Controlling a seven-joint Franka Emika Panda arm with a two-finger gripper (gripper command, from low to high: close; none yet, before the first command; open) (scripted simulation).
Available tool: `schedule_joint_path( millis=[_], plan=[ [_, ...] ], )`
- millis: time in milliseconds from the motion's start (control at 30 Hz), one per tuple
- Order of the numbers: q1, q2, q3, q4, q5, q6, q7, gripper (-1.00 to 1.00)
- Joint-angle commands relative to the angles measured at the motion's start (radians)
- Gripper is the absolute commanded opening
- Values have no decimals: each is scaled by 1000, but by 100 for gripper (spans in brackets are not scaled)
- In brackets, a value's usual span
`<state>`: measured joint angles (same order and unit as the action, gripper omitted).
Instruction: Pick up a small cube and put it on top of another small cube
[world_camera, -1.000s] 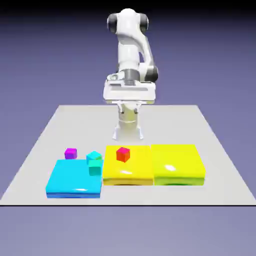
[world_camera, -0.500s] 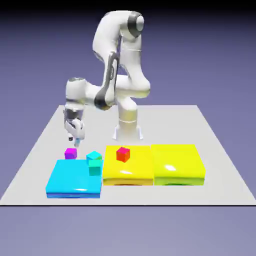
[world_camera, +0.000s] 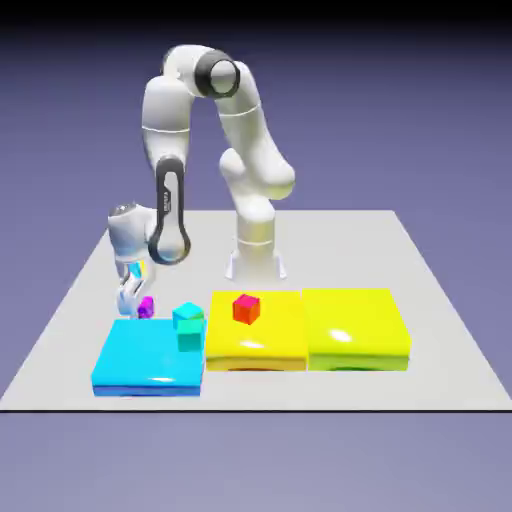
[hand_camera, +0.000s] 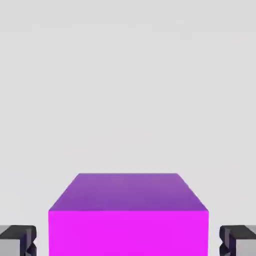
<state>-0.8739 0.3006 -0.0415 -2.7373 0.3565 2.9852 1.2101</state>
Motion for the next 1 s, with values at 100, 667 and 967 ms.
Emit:
schedule_joint_path(
  millis=[100,667,967],
  plan=[
    [87,-145,-118,-27,-121,-117,91,-100],
    [591,-696,82,-93,-245,-603,27,-100],
    [696,-631,155,-158,-244,-474,-6,-100]
  ],
)
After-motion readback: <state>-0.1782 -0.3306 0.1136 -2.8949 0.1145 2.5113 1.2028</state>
